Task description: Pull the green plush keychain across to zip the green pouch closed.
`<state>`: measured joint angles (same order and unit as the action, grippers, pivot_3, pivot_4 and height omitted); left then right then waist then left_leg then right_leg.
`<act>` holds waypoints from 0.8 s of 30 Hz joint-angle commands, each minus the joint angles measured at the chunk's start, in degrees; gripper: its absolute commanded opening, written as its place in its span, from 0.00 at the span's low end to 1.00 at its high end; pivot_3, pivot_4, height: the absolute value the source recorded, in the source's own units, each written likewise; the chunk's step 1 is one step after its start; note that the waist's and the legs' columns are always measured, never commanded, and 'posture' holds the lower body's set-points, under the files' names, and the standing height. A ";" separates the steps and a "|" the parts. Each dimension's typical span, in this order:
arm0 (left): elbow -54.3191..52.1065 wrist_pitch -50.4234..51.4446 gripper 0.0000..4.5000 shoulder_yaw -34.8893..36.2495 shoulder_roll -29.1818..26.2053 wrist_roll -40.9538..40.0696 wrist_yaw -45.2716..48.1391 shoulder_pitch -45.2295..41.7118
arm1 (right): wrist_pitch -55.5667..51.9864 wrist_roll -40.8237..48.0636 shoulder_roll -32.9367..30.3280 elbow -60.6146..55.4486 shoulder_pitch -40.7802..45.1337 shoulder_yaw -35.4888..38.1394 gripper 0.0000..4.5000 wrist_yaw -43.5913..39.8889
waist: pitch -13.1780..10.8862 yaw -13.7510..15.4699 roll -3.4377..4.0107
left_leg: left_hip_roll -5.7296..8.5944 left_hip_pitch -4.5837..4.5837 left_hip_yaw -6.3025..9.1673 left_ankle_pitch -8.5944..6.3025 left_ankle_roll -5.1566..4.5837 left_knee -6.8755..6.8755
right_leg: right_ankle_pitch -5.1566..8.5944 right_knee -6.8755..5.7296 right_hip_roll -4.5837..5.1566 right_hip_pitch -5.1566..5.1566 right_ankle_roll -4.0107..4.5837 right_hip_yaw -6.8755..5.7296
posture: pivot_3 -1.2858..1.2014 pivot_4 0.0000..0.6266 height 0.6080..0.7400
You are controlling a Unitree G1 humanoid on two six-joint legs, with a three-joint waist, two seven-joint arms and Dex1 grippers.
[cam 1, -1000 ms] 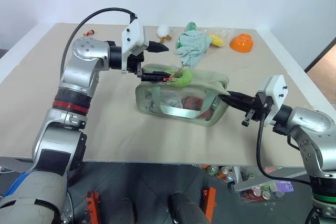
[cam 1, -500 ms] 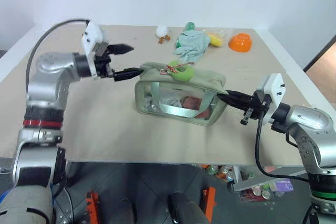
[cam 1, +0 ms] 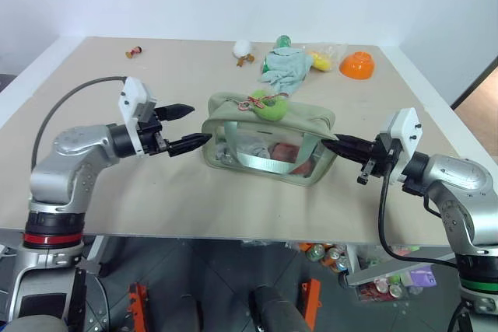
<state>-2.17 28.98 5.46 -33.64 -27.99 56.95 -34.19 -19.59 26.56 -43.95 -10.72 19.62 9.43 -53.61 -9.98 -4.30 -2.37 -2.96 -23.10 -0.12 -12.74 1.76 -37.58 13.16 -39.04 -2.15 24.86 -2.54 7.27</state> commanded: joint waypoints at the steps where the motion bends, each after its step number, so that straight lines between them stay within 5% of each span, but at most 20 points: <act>1: -0.07 -3.80 0.99 -1.05 1.81 1.65 -1.74 -0.32 | 0.22 -0.06 -0.64 -0.82 1.16 0.40 0.00 -0.22 | 0.00 0.03 0.00 | 0.00 0.00 0.00 0.00 0.00 0.00 | 0.00 0.00 0.00 0.00 0.00 0.01 | 0.52 0.24 0.98; 4: 2.58 -6.05 0.94 -2.41 2.97 3.48 -2.35 -1.09 | 0.09 0.00 -0.81 -1.06 0.95 0.55 0.00 -0.17 | 0.00 -0.05 0.01 | 0.00 -0.01 0.00 0.00 0.00 0.04 | 0.00 0.00 0.00 0.03 -0.01 0.02 | 0.52 0.24 0.98; 16: 7.74 -10.34 0.02 -1.88 4.31 4.60 -3.20 -3.70 | -0.28 0.43 -1.26 -2.32 -0.38 1.79 0.00 0.44 | 0.00 -0.02 0.00 | 0.02 -0.04 0.01 0.00 0.00 0.05 | 0.01 0.01 0.00 0.03 -0.01 0.01 | 0.52 0.24 0.98; 24: 5.44 -8.40 0.00 -0.99 4.65 3.33 -4.45 -2.69 | -3.08 3.20 -1.74 -6.26 1.35 3.42 0.00 1.98 | 0.00 0.01 0.01 | 0.03 -0.07 0.03 0.00 0.00 0.05 | 0.01 0.01 0.01 0.05 -0.01 0.00 | 0.52 0.24 0.98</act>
<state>6.02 20.48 2.52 -28.53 -23.15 52.97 -36.56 -22.20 27.84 -44.40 -13.38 19.07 9.94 -52.04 -9.98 -4.29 -2.36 -2.94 -23.17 -0.09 -12.75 1.76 -37.52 13.17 -39.03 -2.14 24.92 -2.55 7.27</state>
